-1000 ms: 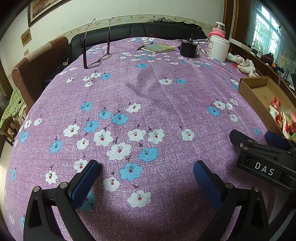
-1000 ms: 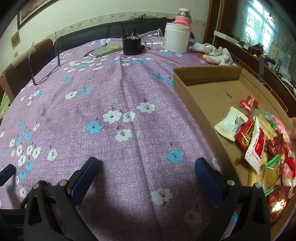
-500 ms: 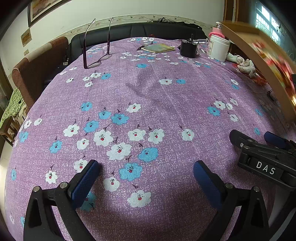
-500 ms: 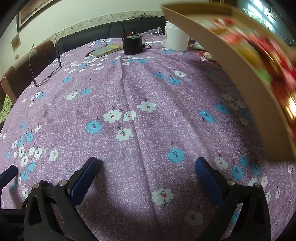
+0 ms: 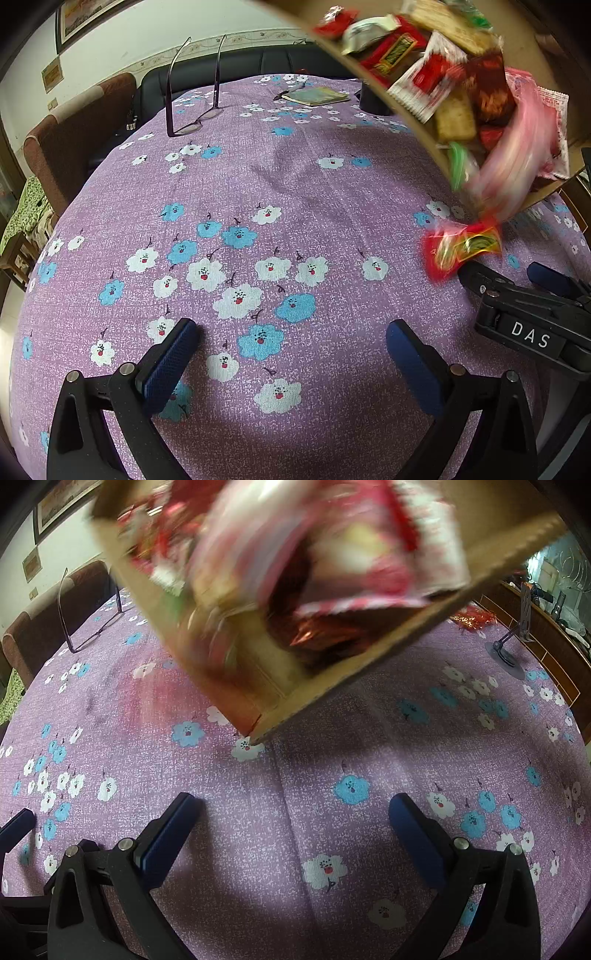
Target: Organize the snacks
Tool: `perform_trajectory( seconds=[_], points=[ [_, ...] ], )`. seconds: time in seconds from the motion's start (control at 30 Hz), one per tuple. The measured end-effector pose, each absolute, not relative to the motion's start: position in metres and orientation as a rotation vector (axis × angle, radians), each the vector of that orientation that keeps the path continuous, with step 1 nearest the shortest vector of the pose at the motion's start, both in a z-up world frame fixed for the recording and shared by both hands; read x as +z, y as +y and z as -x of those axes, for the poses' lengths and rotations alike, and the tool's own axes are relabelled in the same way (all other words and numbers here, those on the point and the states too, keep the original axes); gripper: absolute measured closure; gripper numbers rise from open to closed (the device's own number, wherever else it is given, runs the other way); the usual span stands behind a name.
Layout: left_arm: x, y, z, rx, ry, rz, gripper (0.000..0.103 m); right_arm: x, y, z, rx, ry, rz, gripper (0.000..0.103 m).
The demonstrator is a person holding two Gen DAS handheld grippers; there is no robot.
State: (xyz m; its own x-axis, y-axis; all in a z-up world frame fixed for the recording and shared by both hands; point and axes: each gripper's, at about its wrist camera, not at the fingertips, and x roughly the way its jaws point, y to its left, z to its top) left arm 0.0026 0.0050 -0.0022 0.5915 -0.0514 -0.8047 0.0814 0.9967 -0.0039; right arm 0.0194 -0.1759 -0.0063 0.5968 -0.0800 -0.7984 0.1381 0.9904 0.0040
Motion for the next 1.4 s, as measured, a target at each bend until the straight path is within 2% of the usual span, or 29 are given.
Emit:
perform_trajectory(
  seconds=[1.4],
  points=[
    [-0.0039,0.0046,-0.0043,-0.077,0.934,-0.035,0.000,-0.0045,-0.1765,-0.0181,-0.126,0.923,-0.067,0.000]
  ],
)
